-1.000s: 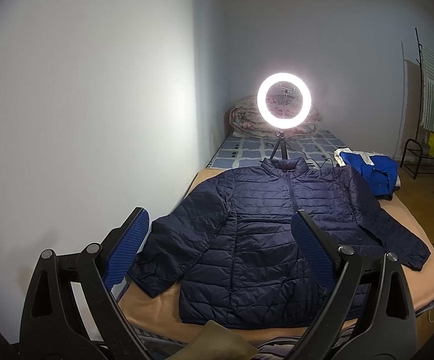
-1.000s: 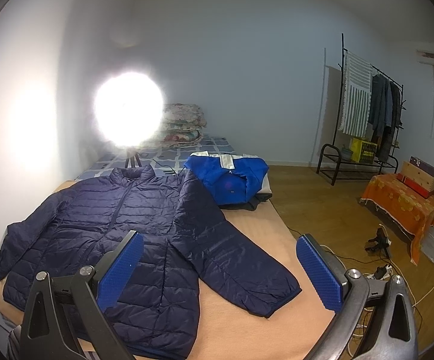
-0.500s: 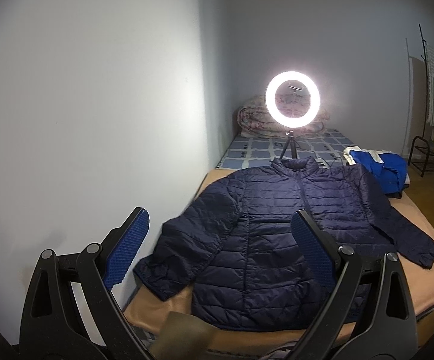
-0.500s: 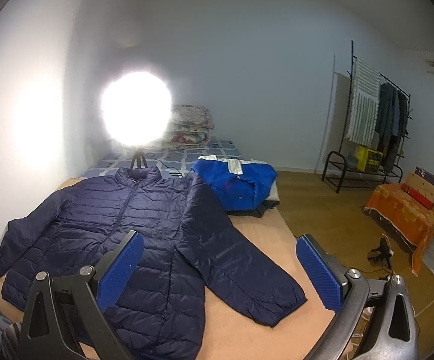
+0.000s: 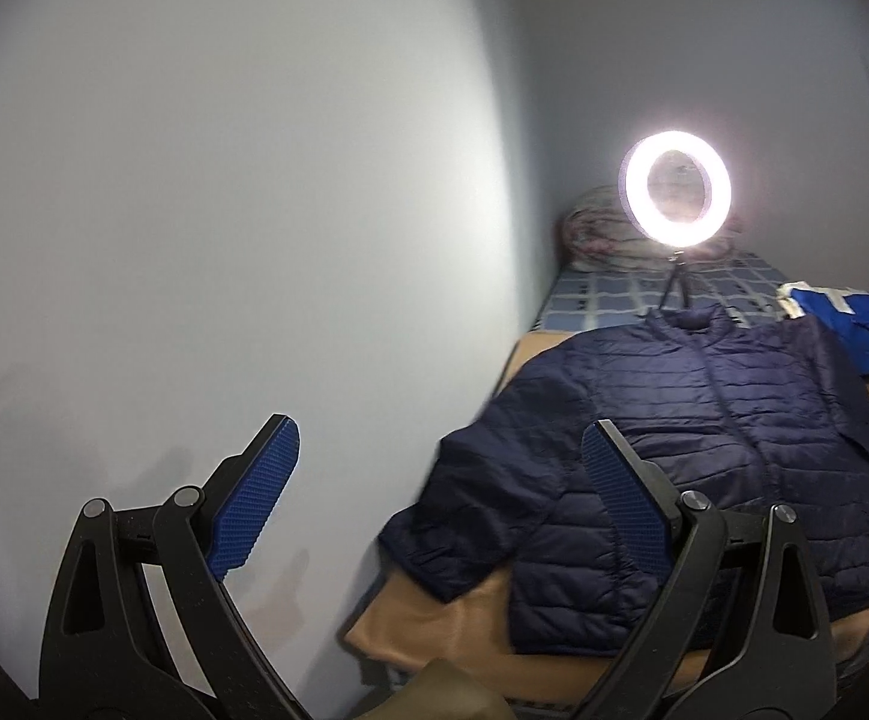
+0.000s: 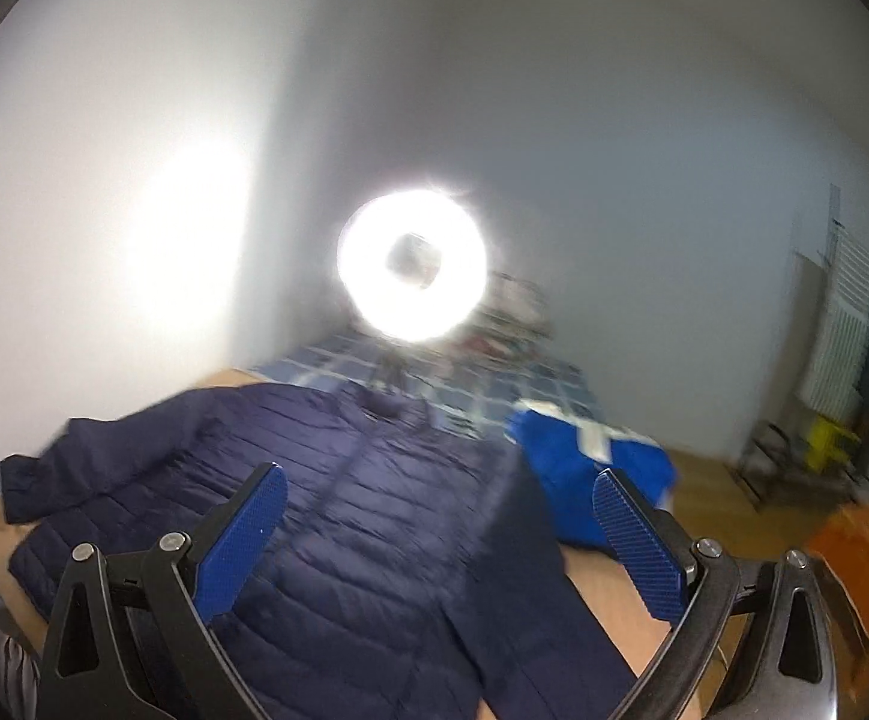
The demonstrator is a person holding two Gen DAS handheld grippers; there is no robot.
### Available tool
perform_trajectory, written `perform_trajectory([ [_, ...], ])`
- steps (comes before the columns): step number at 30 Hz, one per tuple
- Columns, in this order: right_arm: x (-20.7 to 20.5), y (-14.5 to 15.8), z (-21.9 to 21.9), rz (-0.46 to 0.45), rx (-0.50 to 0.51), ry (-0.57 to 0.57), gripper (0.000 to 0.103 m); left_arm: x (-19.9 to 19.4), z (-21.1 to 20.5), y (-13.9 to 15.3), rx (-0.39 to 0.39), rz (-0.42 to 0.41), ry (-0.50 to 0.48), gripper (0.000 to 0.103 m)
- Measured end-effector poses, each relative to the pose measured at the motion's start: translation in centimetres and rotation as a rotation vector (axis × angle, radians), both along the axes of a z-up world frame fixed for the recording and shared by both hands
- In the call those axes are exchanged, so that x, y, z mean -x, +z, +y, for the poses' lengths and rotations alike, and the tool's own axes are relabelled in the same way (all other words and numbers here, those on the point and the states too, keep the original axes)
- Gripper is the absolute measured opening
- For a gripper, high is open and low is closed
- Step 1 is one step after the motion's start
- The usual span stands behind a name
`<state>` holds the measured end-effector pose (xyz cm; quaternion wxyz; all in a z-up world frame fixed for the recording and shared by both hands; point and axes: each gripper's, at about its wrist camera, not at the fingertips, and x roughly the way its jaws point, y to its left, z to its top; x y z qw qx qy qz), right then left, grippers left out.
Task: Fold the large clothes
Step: 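Move the right tool to the jacket sleeve cuff and grasp it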
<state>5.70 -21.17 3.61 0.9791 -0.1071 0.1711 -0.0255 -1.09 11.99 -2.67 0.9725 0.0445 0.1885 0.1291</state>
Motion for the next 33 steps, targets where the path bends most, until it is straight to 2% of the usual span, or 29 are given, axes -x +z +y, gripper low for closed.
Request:
perform_trajectory([
  [3,-3.0,0.1,2.1,0.04,-0.01,0.081,0.103,0.8,1.2,-0.9,-0.006,0.021,0.033,0.097],
  [7,-6.6,0.1,6.7,0.15,-0.018,0.23,0.103,1.9,2.2,-1.9,-0.031,0.042,0.064,0.097],
  [11,-8.1,-0.6,12.7,0.22,0.0,0.395,0.103,3.0,2.7,-2.8,-0.053,0.052,0.093,0.097],
  [16,-9.5,-2.5,20.5,0.303,0.027,0.57,0.099,4.5,3.8,-3.6,-0.011,0.073,0.1,0.097],
  [20,-10.9,-4.8,25.9,0.388,0.019,0.679,0.087,5.8,5.0,-4.5,0.041,0.109,0.121,0.097],
  [23,-11.1,-7.0,30.1,0.456,0.036,0.766,0.074,6.9,5.6,-5.2,0.045,0.123,0.139,0.097],
  [26,-10.9,-9.4,34.3,0.521,0.066,0.85,0.067,7.7,6.1,-5.8,0.06,0.132,0.145,0.097],
  [29,-10.3,-12.1,38.1,0.59,0.081,0.934,0.048,8.1,6.6,-6.3,0.086,0.147,0.145,0.097],
  [33,-10.3,-15.9,42.1,0.658,0.102,0.994,0.046,8.1,7.2,-6.8,0.108,0.167,0.143,0.097],
])
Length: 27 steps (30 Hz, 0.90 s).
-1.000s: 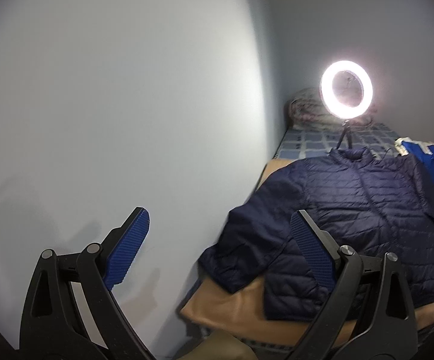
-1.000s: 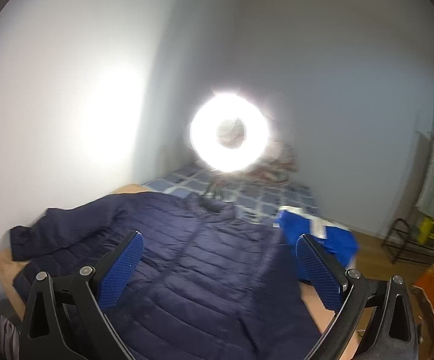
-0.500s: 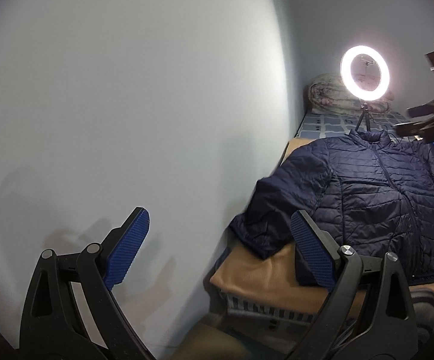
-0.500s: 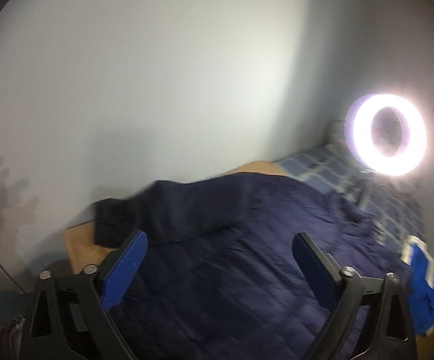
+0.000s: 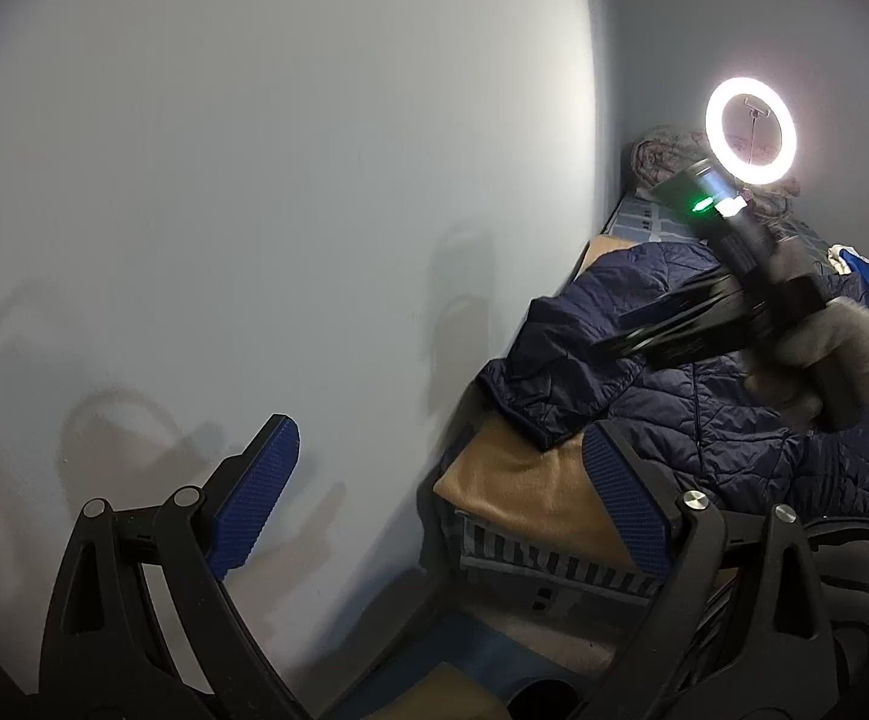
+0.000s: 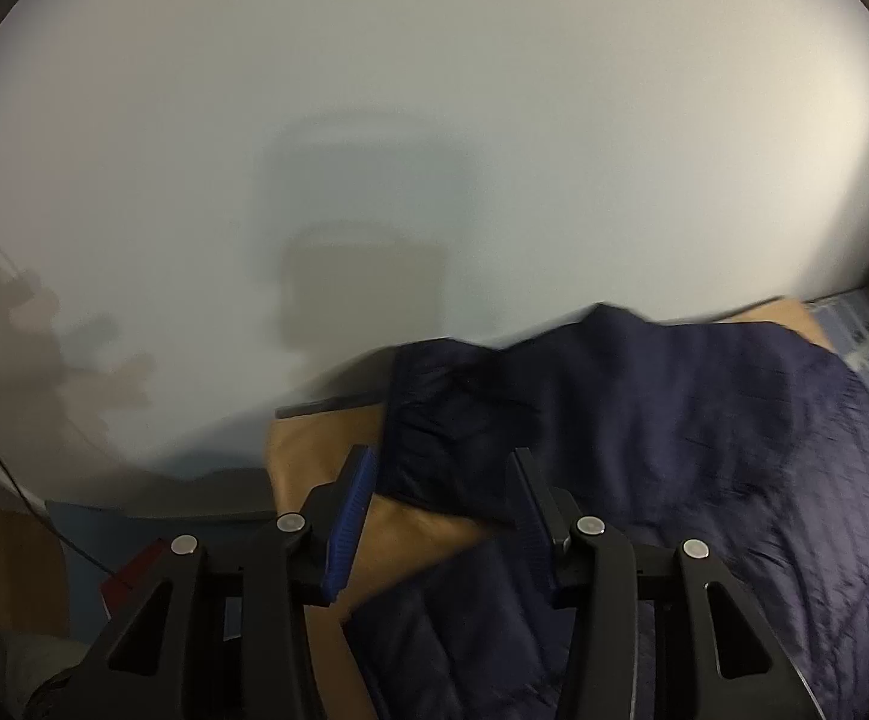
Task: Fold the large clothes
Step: 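Move the right tool to the jacket sleeve cuff and grasp it, then lift the held sleeve with the right tool and lay it across the jacket body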
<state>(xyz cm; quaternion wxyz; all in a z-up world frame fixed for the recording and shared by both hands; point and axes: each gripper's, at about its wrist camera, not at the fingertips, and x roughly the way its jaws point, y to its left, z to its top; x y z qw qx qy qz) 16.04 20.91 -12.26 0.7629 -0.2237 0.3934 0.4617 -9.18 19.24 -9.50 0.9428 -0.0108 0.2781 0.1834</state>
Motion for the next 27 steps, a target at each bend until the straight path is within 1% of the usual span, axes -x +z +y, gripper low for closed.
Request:
perform_trajectory([
  [5,-0.6,-4.8,4.1,0.062,0.05,0.042,0.041,0.1,0.9,-0.3,0.02,0.01,0.016,0.097],
  [8,-1.2,-7.3,5.6,0.096,0.065,0.062,0.039,0.1,1.3,-0.5,0.027,0.018,0.026,0.097],
  [11,-1.4,-9.5,6.8,0.122,0.087,0.066,0.039,0.0,1.4,-0.7,0.024,0.029,0.032,0.097],
  [14,-1.4,-10.8,7.2,0.134,0.103,0.065,0.038,-0.3,1.5,-0.9,0.02,0.041,0.036,0.097],
  [17,-2.1,-12.2,7.4,0.143,0.12,0.042,0.032,-0.5,1.4,-0.8,0.019,0.043,0.035,0.097],
  [19,-2.6,-12.8,7.4,0.153,0.123,0.03,0.027,-0.7,1.3,-0.8,0.012,0.044,0.031,0.097],
  [21,-3.0,-13.1,7.2,0.16,0.122,0.016,0.015,-1.0,1.2,-0.9,0.002,0.046,0.028,0.097],
  [22,-3.2,-13.1,7.0,0.167,0.118,0.012,0.014,-1.1,1.1,-0.8,0.0,0.047,0.026,0.097],
  [23,-3.4,-13.1,6.8,0.179,0.109,0.011,0.009,-1.3,1.1,-0.8,-0.002,0.048,0.026,0.097],
  [27,-4.7,-11.6,4.9,0.229,0.026,-0.018,0.002,-2.1,1.0,-0.5,-0.003,0.035,0.017,0.097],
])
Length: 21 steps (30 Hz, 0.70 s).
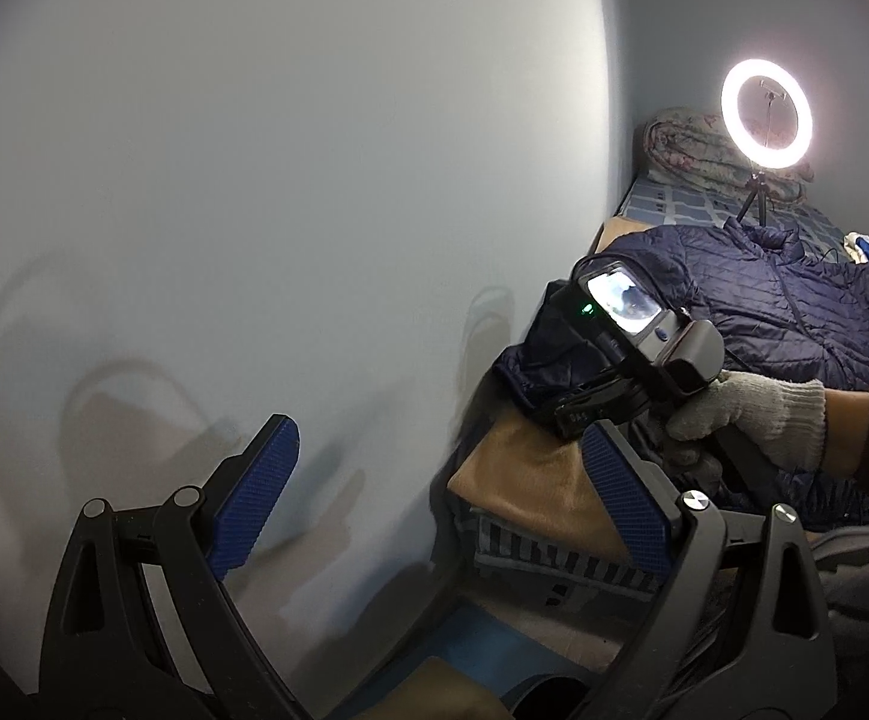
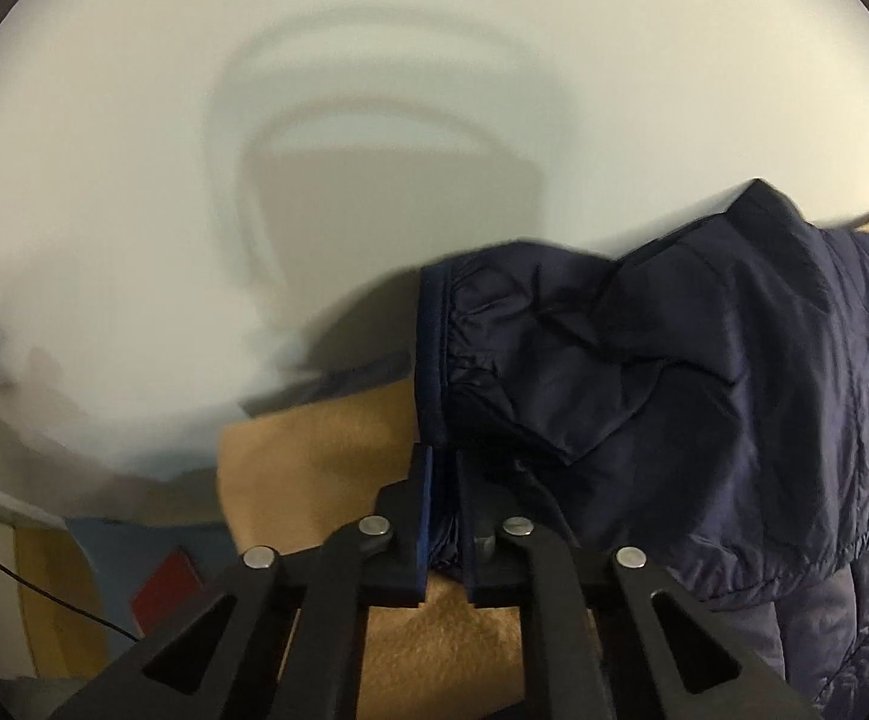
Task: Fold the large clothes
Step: 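Lift the held sleeve with the right tool and lay it across the jacket body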
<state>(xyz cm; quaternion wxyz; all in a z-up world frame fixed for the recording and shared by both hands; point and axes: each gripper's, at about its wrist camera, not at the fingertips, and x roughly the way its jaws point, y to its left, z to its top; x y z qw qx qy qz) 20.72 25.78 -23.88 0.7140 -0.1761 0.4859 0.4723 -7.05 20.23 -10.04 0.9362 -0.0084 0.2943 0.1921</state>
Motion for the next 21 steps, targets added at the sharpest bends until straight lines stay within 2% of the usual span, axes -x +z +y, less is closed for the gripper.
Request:
perform_trajectory([
  [8,-4.2,5.7,-7.6,0.017,-0.201,-0.15,0.001,-2.3,-1.1,0.8,-0.031,-0.025,-0.041,0.097],
  [16,-9.1,9.0,-16.7,-0.011,-0.262,-0.328,0.001,-6.0,-3.0,1.0,-0.033,-0.028,-0.122,0.097],
  [18,-10.1,9.7,-17.6,-0.019,-0.264,-0.365,0.001,-7.4,-3.4,0.9,-0.033,-0.031,-0.148,0.097],
  [21,-12.2,9.5,-20.9,-0.025,-0.268,-0.421,0.001,-9.6,-4.0,0.6,-0.036,-0.024,-0.191,0.097],
])
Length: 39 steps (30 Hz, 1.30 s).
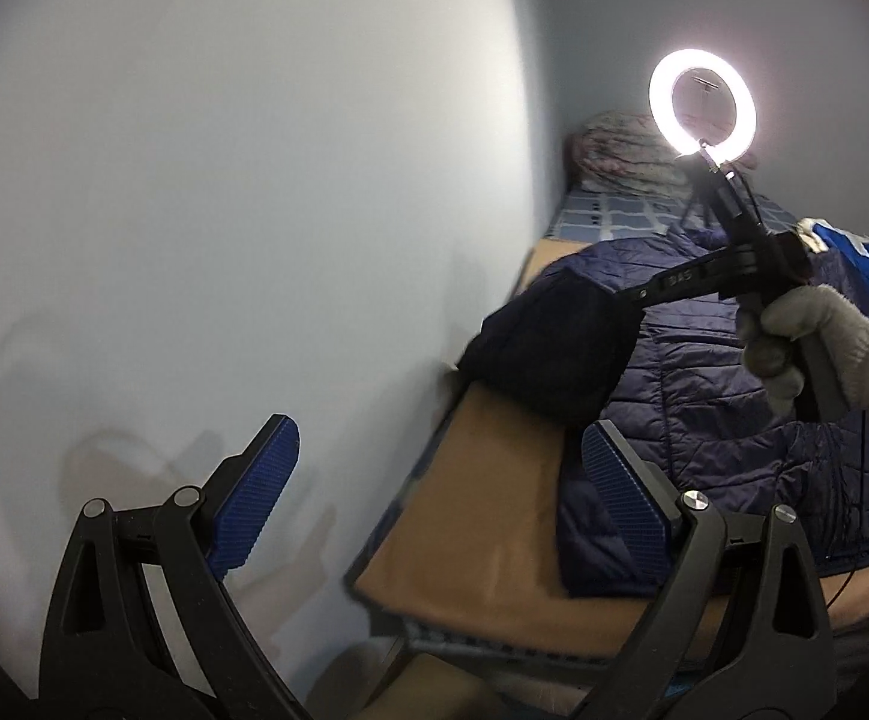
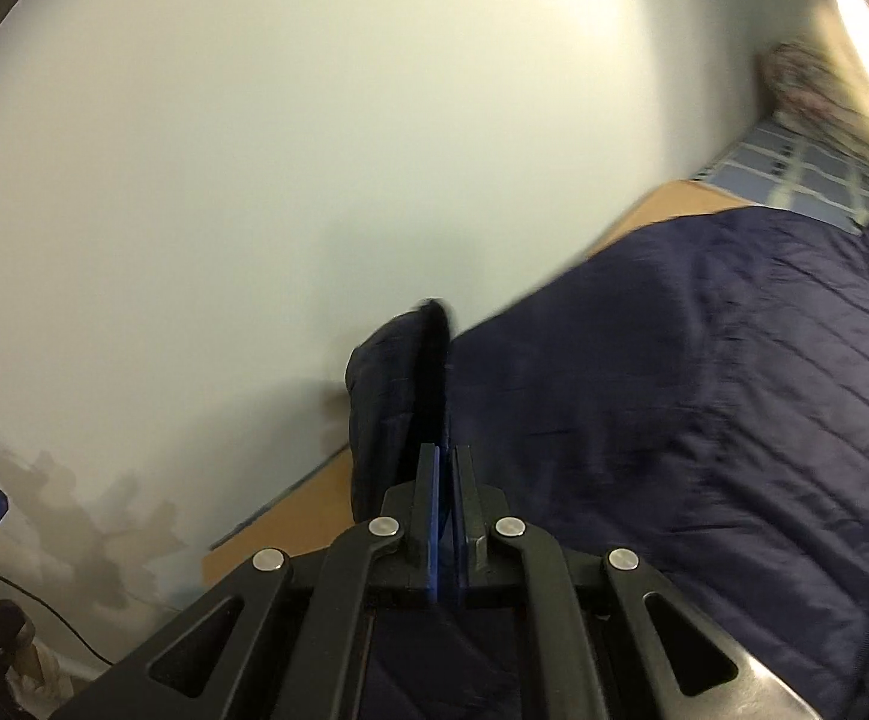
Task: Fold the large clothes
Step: 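Lift the held sleeve with the right tool and lay it across the jacket body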
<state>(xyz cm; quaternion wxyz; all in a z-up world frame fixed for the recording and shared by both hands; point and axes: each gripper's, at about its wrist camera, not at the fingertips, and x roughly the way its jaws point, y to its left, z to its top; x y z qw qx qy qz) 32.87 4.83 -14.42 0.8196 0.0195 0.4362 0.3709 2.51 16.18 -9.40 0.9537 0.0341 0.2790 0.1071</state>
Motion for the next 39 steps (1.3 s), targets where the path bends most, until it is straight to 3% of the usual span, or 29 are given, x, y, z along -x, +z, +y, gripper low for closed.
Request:
perform_trajectory([
  [5,-2.6,-1.6,-5.1,0.055,0.001,-0.081,0.001,-3.1,-1.4,-0.5,-0.007,0.003,-0.044,0.097],
  [9,-3.7,-5.7,-9.1,0.162,-0.041,-0.134,0.001,-5.2,-2.1,-1.2,-0.004,0.018,-0.06,0.097],
  [12,-3.4,-7.9,-10.8,0.238,-0.071,-0.146,0.007,-6.2,-2.4,-1.7,-0.006,0.035,-0.069,0.097],
  [13,-3.6,-8.5,-11.3,0.251,-0.08,-0.152,0.012,-6.3,-2.5,-1.7,-0.008,0.037,-0.071,0.097],
  [15,-3.9,-9.2,-12.2,0.289,-0.145,-0.163,0.061,-6.9,-2.6,-1.9,-0.014,0.048,-0.072,0.097],
  [17,-4.0,-9.1,-12.4,0.321,-0.218,-0.159,0.071,-7.3,-2.8,-2.1,-0.015,0.056,-0.072,0.097],
  [19,-4.2,-8.9,-11.5,0.352,-0.258,-0.131,0.07,-7.9,-3.1,-2.4,-0.014,0.064,-0.07,0.097],
  [23,-5.6,-10.3,-8.6,0.378,-0.155,-0.162,0.069,-8.9,-3.3,-2.7,-0.004,0.082,-0.081,0.097],
  [25,-6.0,-10.9,-7.7,0.378,-0.151,-0.171,0.068,-9.3,-3.5,-2.8,-0.012,0.075,-0.079,0.097],
  [26,-6.1,-11.1,-7.3,0.37,-0.155,-0.169,0.053,-9.5,-3.6,-2.9,-0.011,0.074,-0.082,0.097],
  [27,-6.0,-10.9,-7.1,0.365,-0.149,-0.159,0.022,-9.9,-3.7,-3.1,-0.006,0.077,-0.085,0.097],
  [29,-5.8,-10.8,-6.5,0.352,-0.107,-0.141,0.006,-10.7,-3.8,-3.5,0.008,0.086,-0.089,0.097],
  [33,-4.8,-8.0,-8.0,0.238,-0.093,-0.127,0.002,-12.1,-3.9,-4.3,0.033,0.095,-0.093,0.097],
  [39,-4.5,-3.6,-14.4,0.103,-0.057,-0.252,0.001,-12.5,-5.3,-4.6,0.001,0.062,-0.131,0.097],
])
